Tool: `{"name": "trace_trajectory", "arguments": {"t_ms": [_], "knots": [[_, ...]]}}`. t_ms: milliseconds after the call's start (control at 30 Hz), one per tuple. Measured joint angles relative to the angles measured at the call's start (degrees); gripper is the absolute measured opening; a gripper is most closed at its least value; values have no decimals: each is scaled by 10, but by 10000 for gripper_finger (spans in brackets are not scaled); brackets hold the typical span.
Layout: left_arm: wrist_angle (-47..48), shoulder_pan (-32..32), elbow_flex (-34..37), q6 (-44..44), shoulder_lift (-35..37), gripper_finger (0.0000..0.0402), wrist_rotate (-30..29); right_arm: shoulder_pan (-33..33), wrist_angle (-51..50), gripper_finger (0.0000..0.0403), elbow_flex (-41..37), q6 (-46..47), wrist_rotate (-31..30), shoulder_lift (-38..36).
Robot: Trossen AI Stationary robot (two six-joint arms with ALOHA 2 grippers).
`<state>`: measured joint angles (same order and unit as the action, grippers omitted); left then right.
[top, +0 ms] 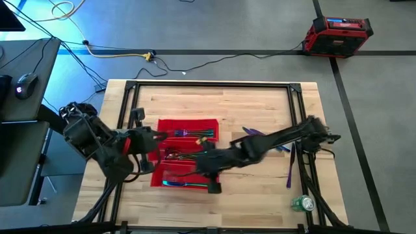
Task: Sort silverware
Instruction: Put the purple table knife into the bottom red bin
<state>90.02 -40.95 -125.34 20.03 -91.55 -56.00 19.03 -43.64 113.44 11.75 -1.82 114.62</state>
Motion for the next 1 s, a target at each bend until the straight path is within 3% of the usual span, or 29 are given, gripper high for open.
{"name": "trace_trajectory", "arguments": {"t_ms": [333,467,1000], "knots": [[0,-12,0,11,0,1,-9,-48,-129,0,215,-21,100,189],[0,-12,0,9,0,1,-16,-68,-91,0,193,-29,130,215],[0,-11,0,3,0,1,-16,-101,-32,8,189,-148,113,266]]}}
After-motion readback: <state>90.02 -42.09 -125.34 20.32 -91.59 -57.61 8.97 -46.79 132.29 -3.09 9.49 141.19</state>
